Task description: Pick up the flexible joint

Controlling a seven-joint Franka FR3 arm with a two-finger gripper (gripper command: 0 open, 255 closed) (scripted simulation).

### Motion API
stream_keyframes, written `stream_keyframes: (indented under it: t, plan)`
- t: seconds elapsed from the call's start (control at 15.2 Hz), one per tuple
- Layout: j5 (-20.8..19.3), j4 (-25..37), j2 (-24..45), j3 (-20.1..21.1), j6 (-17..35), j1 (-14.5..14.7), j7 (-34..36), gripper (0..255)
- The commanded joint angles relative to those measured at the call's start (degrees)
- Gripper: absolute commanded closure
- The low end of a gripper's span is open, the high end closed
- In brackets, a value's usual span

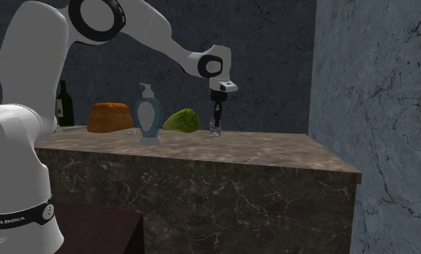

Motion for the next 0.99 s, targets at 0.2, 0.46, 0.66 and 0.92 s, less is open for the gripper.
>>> stream_keyframes:
  t: [0.2, 0.46, 0.66, 0.92]
  plan:
    - [0.00, 2.90, -0.61, 0.08, -3.44, 0.00, 0.53, 255]
    - [-0.04, 5.47, -0.98, 0.15, -6.31, 0.05, 1.01, 255]
    - [-0.11, 7.58, -1.12, 0.19, -8.52, 0.12, 1.41, 255]
    - [-0.20, 9.21, -1.14, 0.21, -10.13, 0.20, 1.71, 255]
